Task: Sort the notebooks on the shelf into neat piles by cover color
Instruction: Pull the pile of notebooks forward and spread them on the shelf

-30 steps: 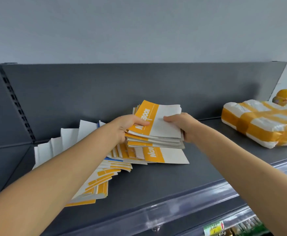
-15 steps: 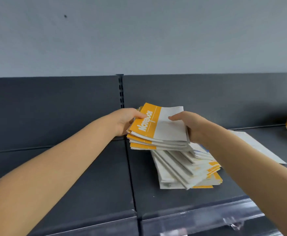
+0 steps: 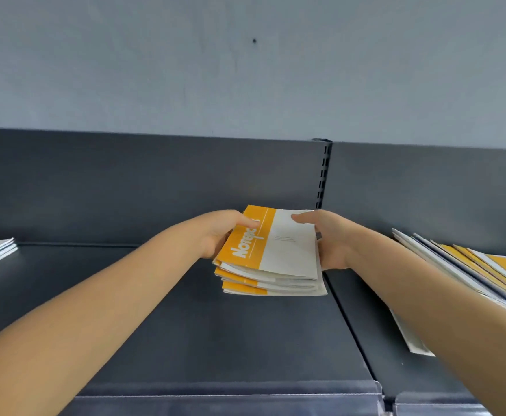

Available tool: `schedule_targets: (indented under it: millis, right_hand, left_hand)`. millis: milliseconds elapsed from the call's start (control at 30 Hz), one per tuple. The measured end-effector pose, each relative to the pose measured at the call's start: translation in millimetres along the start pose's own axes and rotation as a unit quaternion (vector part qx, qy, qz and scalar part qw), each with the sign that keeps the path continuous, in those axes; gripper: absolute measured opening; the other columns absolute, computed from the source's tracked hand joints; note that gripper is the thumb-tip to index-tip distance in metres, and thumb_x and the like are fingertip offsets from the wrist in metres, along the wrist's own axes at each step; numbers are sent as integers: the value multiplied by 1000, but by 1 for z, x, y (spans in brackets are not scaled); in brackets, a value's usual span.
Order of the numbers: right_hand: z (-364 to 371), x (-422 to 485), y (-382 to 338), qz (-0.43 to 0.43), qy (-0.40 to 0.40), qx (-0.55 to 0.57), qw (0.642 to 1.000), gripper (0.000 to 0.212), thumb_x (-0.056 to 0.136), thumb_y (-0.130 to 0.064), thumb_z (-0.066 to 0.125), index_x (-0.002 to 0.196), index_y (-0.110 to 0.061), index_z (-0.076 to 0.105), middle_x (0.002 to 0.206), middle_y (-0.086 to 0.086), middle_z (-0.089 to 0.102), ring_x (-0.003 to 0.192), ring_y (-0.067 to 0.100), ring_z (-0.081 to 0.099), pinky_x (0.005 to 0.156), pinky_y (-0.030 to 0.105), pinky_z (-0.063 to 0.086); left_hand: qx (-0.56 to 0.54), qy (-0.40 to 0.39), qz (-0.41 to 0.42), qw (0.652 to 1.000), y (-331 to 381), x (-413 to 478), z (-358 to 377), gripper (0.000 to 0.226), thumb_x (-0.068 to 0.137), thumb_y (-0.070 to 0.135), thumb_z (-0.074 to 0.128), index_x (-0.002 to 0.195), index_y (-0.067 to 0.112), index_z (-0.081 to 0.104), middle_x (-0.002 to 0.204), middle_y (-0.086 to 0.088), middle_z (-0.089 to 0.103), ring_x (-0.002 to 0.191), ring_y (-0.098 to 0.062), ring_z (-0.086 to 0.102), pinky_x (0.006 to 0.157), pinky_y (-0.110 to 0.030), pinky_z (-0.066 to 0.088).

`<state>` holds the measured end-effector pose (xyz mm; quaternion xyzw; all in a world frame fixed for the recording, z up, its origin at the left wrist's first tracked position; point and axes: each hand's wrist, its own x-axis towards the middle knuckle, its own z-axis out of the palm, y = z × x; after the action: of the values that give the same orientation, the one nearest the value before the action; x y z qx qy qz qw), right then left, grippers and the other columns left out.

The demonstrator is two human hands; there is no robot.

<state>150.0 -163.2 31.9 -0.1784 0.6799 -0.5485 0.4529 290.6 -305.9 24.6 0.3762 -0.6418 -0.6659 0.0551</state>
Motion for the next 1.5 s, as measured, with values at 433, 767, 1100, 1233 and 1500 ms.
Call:
schedule_targets:
  millis: [433, 767, 1100, 1233, 1500]
  right_hand:
    - [133, 26, 1, 6, -40, -48, 998, 59, 84, -27, 67, 132, -8, 38, 114, 15, 56, 102, 34, 60, 92, 52, 48]
    - [308, 34, 13, 10, -16, -24, 1000, 50, 84, -28, 67, 126, -7, 49, 119, 15, 57, 97, 33, 63, 70, 44, 54]
    - [423, 35, 14, 26, -4, -37, 999, 52, 85, -26, 67, 128, -8, 44, 117, 14, 55, 98, 32, 61, 74, 47, 53]
    - [443, 42, 19, 40, -13, -40, 998, 52, 85, -24, 66, 128, -6, 44, 112, 14, 55, 98, 31, 59, 78, 47, 52]
    - [450, 51, 37, 3, 35, -91, 995, 48, 85, -28, 67, 125, -8, 49, 120, 12, 55, 109, 32, 56, 96, 44, 48]
  left_hand:
    - [10, 64, 6, 998, -39, -37, -123, 32, 91, 24, 66, 120, 12, 62, 110, -11, 72, 95, -28, 71, 76, -42, 57]
    - [38, 55, 20, 998, -82, -87, -296, 29, 89, 23, 68, 115, 12, 62, 106, -10, 71, 92, -24, 71, 69, -37, 58]
    - [30, 60, 10, 998, -110, -120, -400, 25, 89, 21, 67, 111, 11, 60, 103, -10, 68, 90, -23, 68, 69, -35, 55]
    - [24, 73, -13, 997, -121, -120, -415, 29, 89, 19, 67, 114, 9, 58, 102, -12, 67, 89, -24, 67, 69, -37, 54]
    - [16, 67, 30, 997, -121, -119, -423, 32, 89, 19, 68, 111, 2, 52, 101, -8, 57, 80, -16, 58, 75, -31, 51]
